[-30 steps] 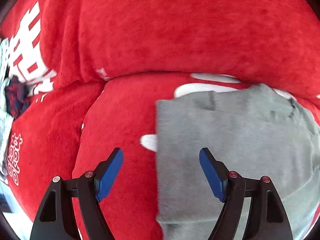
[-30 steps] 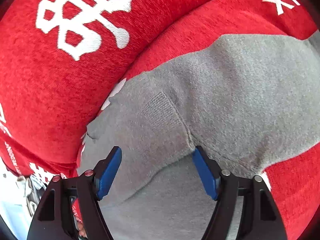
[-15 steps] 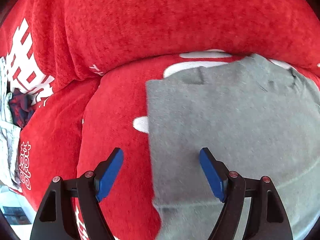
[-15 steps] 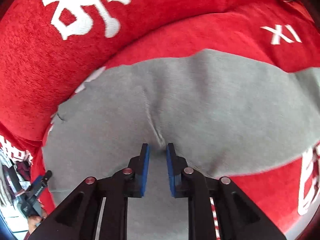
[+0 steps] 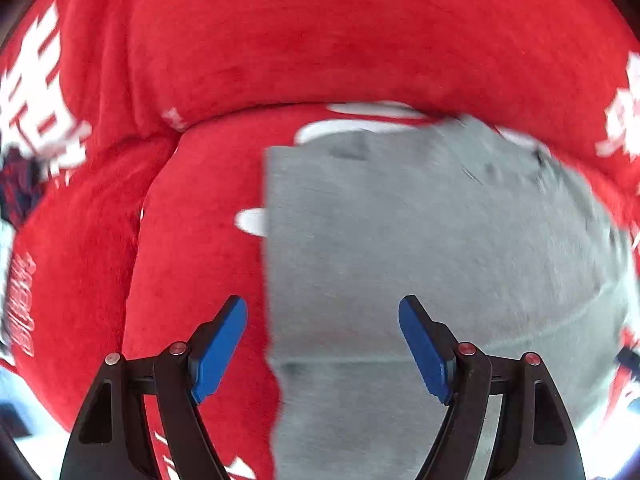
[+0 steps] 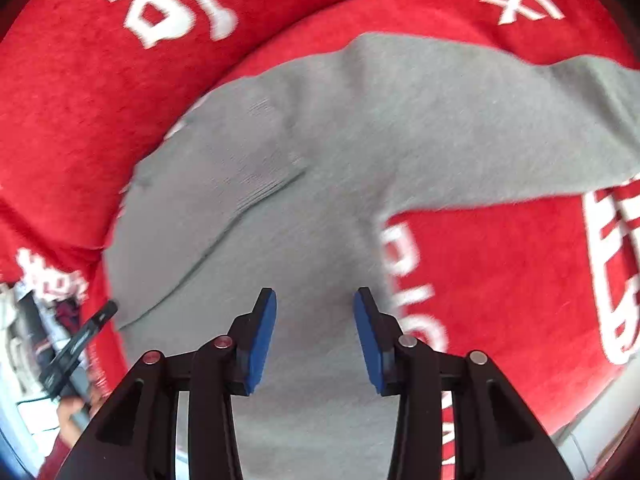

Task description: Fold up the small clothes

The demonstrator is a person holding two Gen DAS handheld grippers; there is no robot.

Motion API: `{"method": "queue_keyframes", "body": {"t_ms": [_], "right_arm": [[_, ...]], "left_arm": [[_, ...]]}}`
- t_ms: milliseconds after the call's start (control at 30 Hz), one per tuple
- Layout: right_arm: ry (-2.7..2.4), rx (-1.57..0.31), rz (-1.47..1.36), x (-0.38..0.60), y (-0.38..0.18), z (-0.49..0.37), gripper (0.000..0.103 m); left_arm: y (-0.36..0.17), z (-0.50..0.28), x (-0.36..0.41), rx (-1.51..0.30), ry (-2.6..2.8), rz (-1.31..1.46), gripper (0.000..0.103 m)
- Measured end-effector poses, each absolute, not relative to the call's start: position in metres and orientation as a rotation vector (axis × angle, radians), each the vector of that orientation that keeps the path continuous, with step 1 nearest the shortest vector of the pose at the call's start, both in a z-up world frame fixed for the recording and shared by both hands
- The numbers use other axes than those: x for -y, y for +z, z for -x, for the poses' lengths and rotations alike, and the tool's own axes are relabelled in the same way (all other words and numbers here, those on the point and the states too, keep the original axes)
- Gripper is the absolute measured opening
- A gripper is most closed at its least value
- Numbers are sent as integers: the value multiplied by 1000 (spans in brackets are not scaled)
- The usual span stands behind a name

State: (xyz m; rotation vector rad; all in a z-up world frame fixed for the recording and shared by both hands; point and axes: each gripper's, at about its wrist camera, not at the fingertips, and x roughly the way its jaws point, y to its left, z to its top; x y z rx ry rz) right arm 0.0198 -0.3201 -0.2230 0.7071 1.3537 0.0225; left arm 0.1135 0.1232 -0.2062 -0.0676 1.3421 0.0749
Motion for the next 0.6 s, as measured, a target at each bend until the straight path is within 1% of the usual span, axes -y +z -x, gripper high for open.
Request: {"method": "queue_keyframes", "body": {"t_ms": [67, 200, 367, 400, 433, 467, 500, 533, 567, 600], "right_arm": [[110, -1339, -777, 300, -226, -23, 45], [291, -1347, -901, 229, -244, -39, 45], [472, -1390, -1092, 107, -281, -63, 45], [477, -1389, -1117, 88, -287, -68, 45], [471, -1389, -1129, 75, -293, -73, 45], [459, -1389, -1138, 63, -298, -77, 45], [442, -1383, -1146, 51, -303, -81, 45], [432, -1380, -1155, 45, -306, -83, 38], [432, -1384, -1168, 37, -309, -86, 25], [433, -1391, -1172, 33, -310, -88, 6]], "left_arm": [[-213, -125, -151, -1368, 45, 173, 79], [-230, -149, -178, -1406, -9, 270, 79], [-245, -172, -177, -1417, -72, 247, 78], [-247, -173, -175, -1410, -73, 221, 65], [-250, -175, -173, -1415, -87, 194, 48], [-252, -175, -173, -1422, -101, 187, 45], [-251, -175, -174, -1413, -107, 185, 45], [-250, -174, -175, -1404, -111, 181, 45], [-250, -173, -176, -1403, -111, 168, 45], [-249, -173, -177, -1399, -112, 157, 45]]}}
